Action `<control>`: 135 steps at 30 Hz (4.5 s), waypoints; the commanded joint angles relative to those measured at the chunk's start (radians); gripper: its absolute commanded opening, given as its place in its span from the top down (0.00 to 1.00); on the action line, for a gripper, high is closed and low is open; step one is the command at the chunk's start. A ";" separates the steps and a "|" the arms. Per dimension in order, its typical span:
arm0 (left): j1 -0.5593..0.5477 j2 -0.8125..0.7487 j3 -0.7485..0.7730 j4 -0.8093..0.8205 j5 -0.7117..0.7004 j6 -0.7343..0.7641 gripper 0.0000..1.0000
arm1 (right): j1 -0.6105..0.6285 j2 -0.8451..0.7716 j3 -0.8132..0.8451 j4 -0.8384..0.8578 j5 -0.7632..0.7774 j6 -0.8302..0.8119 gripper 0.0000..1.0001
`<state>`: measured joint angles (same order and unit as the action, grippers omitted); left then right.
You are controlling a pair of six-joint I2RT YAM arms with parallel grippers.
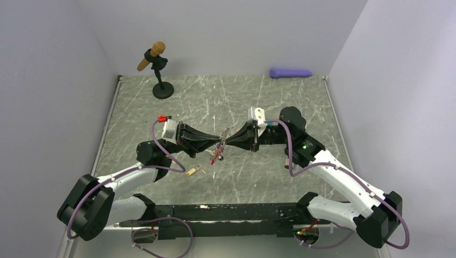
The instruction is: Put the keys on the keyring
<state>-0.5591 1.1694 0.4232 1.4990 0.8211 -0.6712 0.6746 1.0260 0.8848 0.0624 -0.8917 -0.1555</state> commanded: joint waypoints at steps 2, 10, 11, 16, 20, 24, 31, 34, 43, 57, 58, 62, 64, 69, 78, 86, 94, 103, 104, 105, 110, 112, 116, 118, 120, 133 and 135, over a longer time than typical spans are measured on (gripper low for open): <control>0.007 0.002 0.031 0.162 -0.003 -0.016 1.00 | -0.018 -0.020 0.008 0.079 -0.030 0.067 0.85; 0.008 0.009 0.023 0.162 0.014 -0.027 1.00 | -0.019 -0.009 0.005 0.131 -0.031 0.106 0.82; 0.008 0.011 0.021 0.162 0.015 -0.028 1.00 | -0.020 -0.006 0.005 0.131 -0.030 0.107 0.82; 0.009 0.015 0.026 0.164 0.019 -0.033 1.00 | -0.019 0.002 -0.006 0.154 -0.026 0.121 0.81; 0.008 0.015 0.030 0.164 0.020 -0.036 1.00 | -0.018 0.008 -0.012 0.159 -0.022 0.122 0.79; 0.009 0.013 0.031 0.164 0.020 -0.038 1.00 | -0.016 0.008 -0.024 0.157 -0.018 0.125 0.78; 0.008 0.015 0.036 0.164 0.017 -0.043 1.00 | -0.010 0.011 -0.033 0.188 -0.016 0.139 0.79; 0.008 0.017 0.039 0.165 0.018 -0.042 1.00 | -0.006 0.014 -0.038 0.206 -0.016 0.149 0.81; 0.007 0.018 0.039 0.164 0.016 -0.039 1.00 | 0.000 0.020 -0.047 0.208 -0.015 0.154 0.90; 0.032 -0.004 0.015 0.162 0.050 -0.073 0.74 | -0.001 0.017 0.026 0.020 0.004 0.001 1.00; 0.049 -0.015 0.007 0.162 0.059 -0.086 0.67 | 0.001 0.017 0.044 -0.043 0.004 -0.054 1.00; 0.137 -0.095 -0.028 0.076 0.101 -0.084 0.57 | 0.002 0.031 0.139 -0.347 0.059 -0.312 1.00; 0.159 -0.153 -0.020 -0.095 0.131 -0.007 0.56 | 0.005 0.045 0.199 -0.479 0.108 -0.420 1.00; 0.156 -0.257 0.091 -0.683 0.185 0.287 0.57 | 0.098 0.103 0.326 -0.739 0.318 -0.692 1.00; 0.033 -0.210 0.268 -1.150 0.131 0.620 0.58 | 0.168 0.195 0.469 -0.884 0.447 -0.735 1.00; -0.066 -0.178 0.295 -1.221 0.024 0.659 0.64 | 0.177 0.200 0.467 -0.876 0.463 -0.699 1.00; -0.142 -0.138 0.290 -1.187 -0.078 0.645 0.69 | 0.176 0.203 0.458 -0.861 0.453 -0.660 1.00; -0.182 -0.138 0.320 -1.264 -0.214 0.717 0.75 | 0.177 0.204 0.450 -0.849 0.434 -0.636 1.00; -0.185 -0.138 0.322 -1.268 -0.223 0.720 0.76 | 0.177 0.203 0.448 -0.847 0.432 -0.633 1.00; -0.188 -0.138 0.323 -1.270 -0.229 0.722 0.76 | 0.177 0.203 0.448 -0.844 0.429 -0.629 1.00; -0.195 -0.133 0.327 -1.276 -0.247 0.722 0.76 | 0.177 0.205 0.445 -0.836 0.426 -0.616 1.00; -0.200 -0.130 0.328 -1.277 -0.249 0.720 0.77 | 0.177 0.205 0.442 -0.833 0.425 -0.613 1.00; -0.203 -0.120 0.342 -1.294 -0.244 0.725 0.86 | 0.176 0.206 0.441 -0.830 0.420 -0.606 1.00; -0.205 -0.117 0.350 -1.308 -0.243 0.730 0.93 | 0.177 0.206 0.441 -0.829 0.418 -0.604 1.00; -0.207 -0.114 0.357 -1.317 -0.241 0.733 1.00 | 0.177 0.206 0.439 -0.829 0.415 -0.603 1.00; -0.209 -0.295 0.136 -1.104 -0.257 0.801 1.00 | 0.108 0.145 0.404 -0.765 0.259 -0.521 0.56; -0.206 -0.346 0.075 -1.004 -0.241 0.810 1.00 | 0.071 0.118 0.375 -0.725 0.172 -0.506 0.50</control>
<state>-0.7673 0.9138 0.5793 0.2722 0.5667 0.0902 0.8043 1.2121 1.2934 -0.7593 -0.5499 -0.7124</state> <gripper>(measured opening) 0.012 0.457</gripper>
